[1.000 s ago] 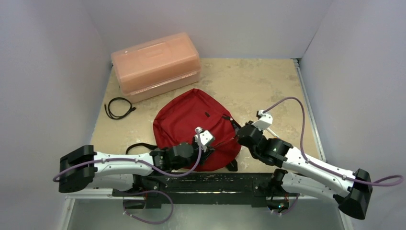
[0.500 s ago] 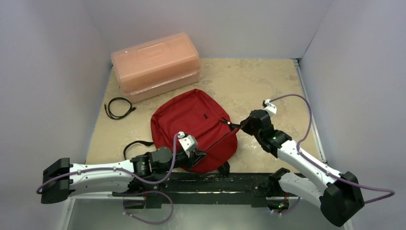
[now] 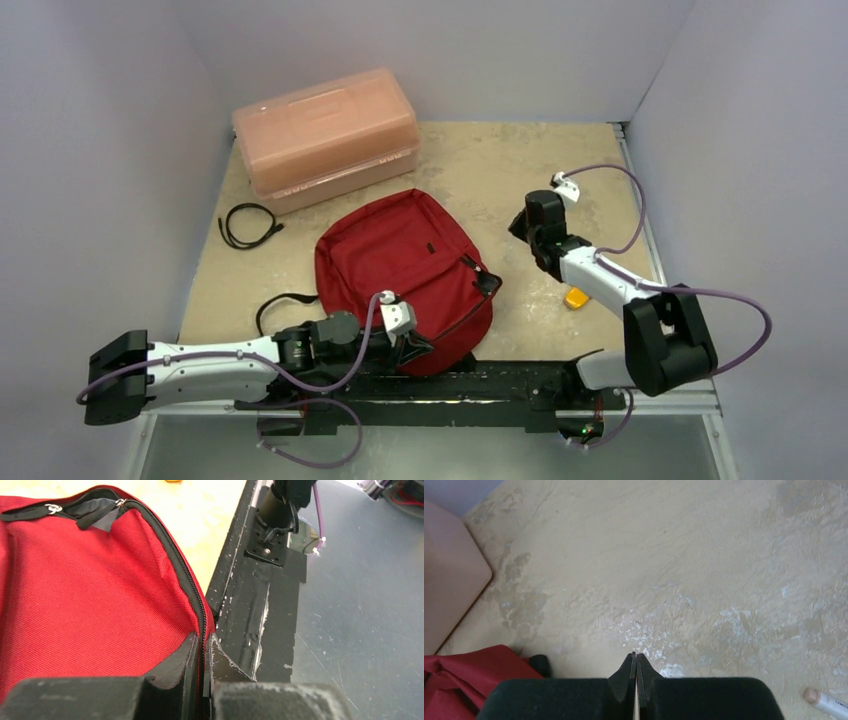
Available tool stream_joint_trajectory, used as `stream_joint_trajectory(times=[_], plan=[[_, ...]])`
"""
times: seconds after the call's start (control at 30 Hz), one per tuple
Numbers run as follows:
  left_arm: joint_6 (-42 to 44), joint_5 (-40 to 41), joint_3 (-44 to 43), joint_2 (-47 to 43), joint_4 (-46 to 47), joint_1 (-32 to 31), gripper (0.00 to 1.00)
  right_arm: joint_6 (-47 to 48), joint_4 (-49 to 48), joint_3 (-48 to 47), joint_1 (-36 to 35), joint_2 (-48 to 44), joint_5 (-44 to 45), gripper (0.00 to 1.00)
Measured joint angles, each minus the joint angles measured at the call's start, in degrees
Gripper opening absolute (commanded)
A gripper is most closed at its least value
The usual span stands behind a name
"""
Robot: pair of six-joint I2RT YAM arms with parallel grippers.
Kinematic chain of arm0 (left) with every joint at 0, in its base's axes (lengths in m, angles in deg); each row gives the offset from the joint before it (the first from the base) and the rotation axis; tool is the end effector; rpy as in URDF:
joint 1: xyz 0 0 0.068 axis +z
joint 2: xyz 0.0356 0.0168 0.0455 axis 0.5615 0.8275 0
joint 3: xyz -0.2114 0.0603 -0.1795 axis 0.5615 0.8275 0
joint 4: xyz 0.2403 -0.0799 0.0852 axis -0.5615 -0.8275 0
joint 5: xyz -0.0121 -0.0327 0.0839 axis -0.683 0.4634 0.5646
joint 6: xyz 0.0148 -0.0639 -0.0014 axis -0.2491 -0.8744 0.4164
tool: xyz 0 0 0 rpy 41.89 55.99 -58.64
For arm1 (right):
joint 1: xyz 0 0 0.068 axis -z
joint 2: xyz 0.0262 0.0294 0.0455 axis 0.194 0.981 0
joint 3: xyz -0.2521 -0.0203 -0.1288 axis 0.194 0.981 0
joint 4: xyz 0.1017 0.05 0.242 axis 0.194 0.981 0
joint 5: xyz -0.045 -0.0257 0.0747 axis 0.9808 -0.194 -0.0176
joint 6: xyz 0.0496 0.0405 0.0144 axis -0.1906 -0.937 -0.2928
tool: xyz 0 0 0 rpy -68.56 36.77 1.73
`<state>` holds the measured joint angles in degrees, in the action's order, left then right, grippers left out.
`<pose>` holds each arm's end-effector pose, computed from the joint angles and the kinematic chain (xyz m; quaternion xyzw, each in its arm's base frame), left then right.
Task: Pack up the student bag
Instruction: Zip the student bag at the center of the board.
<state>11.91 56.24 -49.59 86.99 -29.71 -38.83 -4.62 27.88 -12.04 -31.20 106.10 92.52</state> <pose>0.0550 -0.1904 0.2072 0.3893 0.6692 -0.4578 0.4370 0.2894 0.0869 0.2093 0.2470 0.8338 0.1159 0.4799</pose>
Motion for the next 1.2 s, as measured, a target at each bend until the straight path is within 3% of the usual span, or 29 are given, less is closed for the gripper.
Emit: stream_joint_trajectory(times=[0.03,0.07,0.13,0.2,0.3,0.33,0.47,0.57,0.8,0.83,0.87,1.07,1.2], plan=[[0.0,-0.5,0.0,0.5,0.0,-0.1,0.00,0.9,0.0,-0.8,0.4,0.3,0.0,0.00],[-0.1,-0.9,0.0,0.9,0.0,-0.3,0.06,1.6,0.2,-1.4,0.6,0.3,-0.3,0.00],[-0.5,-1.0,-0.1,1.6,-0.1,-0.3,0.29,3.5,2.7,-4.0,0.6,-0.2,-3.1,0.00],[-1.0,-1.0,-1.6,3.3,-1.6,-0.5,0.42,4.8,7.6,-8.0,-0.2,-0.6,-6.0,0.00],[-1.7,-1.3,-5.2,8.0,-2.1,-0.8,0.59,5.9,13.6,-11.0,-4.1,-2.9,-7.8,0.00],[-1.9,-1.4,-6.1,9.2,-1.9,-0.9,0.61,6.1,15.4,-10.9,-5.8,-4.2,-8.6,0.00],[-3.0,-2.6,-9.0,15.1,-0.2,-0.9,0.62,6.8,23.7,-9.1,-12.3,-10.4,-11.9,0.00],[-3.5,-3.3,-11.1,19.3,0.2,-0.9,0.55,7.0,28.5,-7.2,-15.1,-13.2,-11.9,0.00],[-3.5,-4.5,-16.3,26.1,0.0,-0.9,0.49,7.1,34.7,-2.8,-17.6,-16.4,-11.6,0.00],[-3.5,-4.7,-16.3,26.2,0.0,-0.9,0.49,7.2,34.7,-2.3,-17.6,-16.2,-11.5,0.48],[-3.5,-4.8,-16.3,26.3,0.0,-0.9,0.49,7.2,34.8,-1.9,-17.7,-15.8,-11.4,0.55],[-4.0,-4.9,-16.3,26.3,0.0,-0.9,0.49,6.9,34.7,-0.2,-18.6,-14.9,-11.0,0.61],[-4.5,-4.9,-16.3,26.3,0.0,-0.9,0.49,6.8,34.8,-0.1,-19.4,-15.3,-10.1,0.53]])
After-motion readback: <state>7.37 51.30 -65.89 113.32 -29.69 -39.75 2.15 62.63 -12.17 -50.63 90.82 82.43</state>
